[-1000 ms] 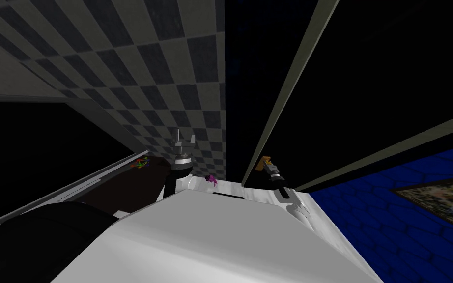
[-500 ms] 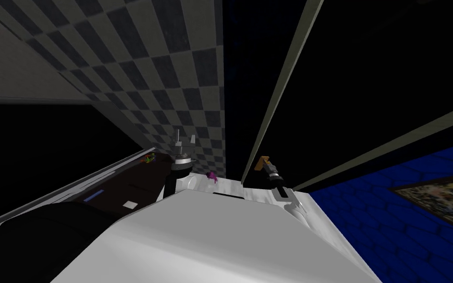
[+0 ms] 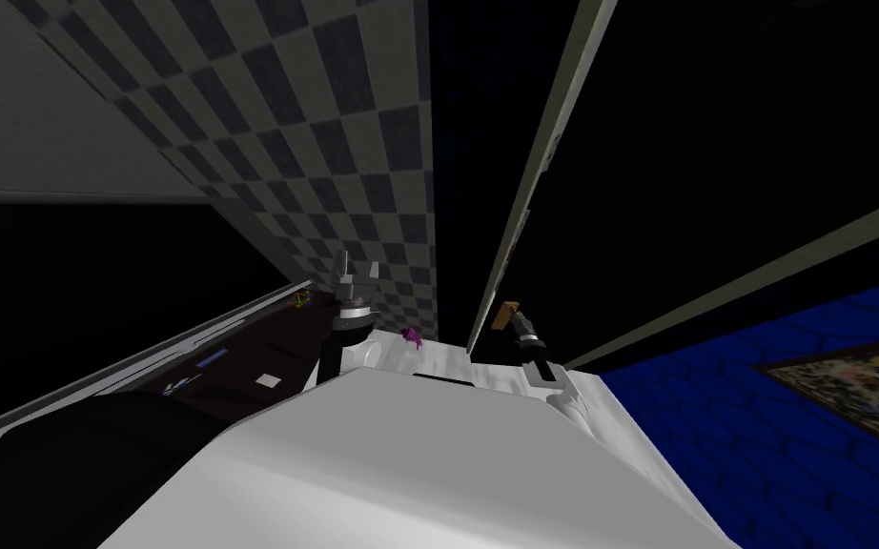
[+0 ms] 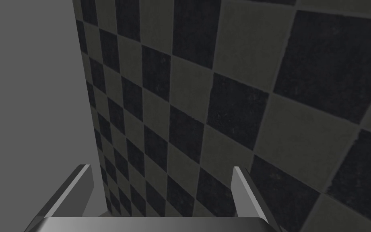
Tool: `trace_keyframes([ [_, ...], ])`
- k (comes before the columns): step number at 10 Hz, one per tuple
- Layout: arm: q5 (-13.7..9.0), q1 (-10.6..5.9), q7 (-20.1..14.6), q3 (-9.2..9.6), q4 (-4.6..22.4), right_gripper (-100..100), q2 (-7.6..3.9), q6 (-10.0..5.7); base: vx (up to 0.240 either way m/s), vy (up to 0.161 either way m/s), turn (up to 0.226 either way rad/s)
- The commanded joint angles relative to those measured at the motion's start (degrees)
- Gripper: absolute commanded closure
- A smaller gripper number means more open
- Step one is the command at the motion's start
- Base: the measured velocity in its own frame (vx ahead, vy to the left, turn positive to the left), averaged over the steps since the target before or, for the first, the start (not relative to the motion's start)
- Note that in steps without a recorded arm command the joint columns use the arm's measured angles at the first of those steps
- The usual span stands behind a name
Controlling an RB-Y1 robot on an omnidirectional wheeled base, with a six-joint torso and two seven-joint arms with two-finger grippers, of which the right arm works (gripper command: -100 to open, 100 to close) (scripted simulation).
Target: Pull the door open
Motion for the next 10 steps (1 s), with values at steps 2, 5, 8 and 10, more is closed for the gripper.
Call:
trace_keyframes([
  [2,-4.67,0.15,-4.47,1.89,-0.7,100,0.87,0.3,-0.106,-0.082,0.082],
  [5,-8.66,0.14,-8.26,3.05,-1.08,100,1.28,0.59,-0.095,-0.066,0.065],
  [8,-14.37,0.11,-13.34,4.87,-1.67,100,1.92,1.06,-0.073,-0.061,0.072],
  [10,-16.93,0.11,-15.81,5.5,-1.88,100,2.14,1.22,-0.076,-0.052,0.051],
])
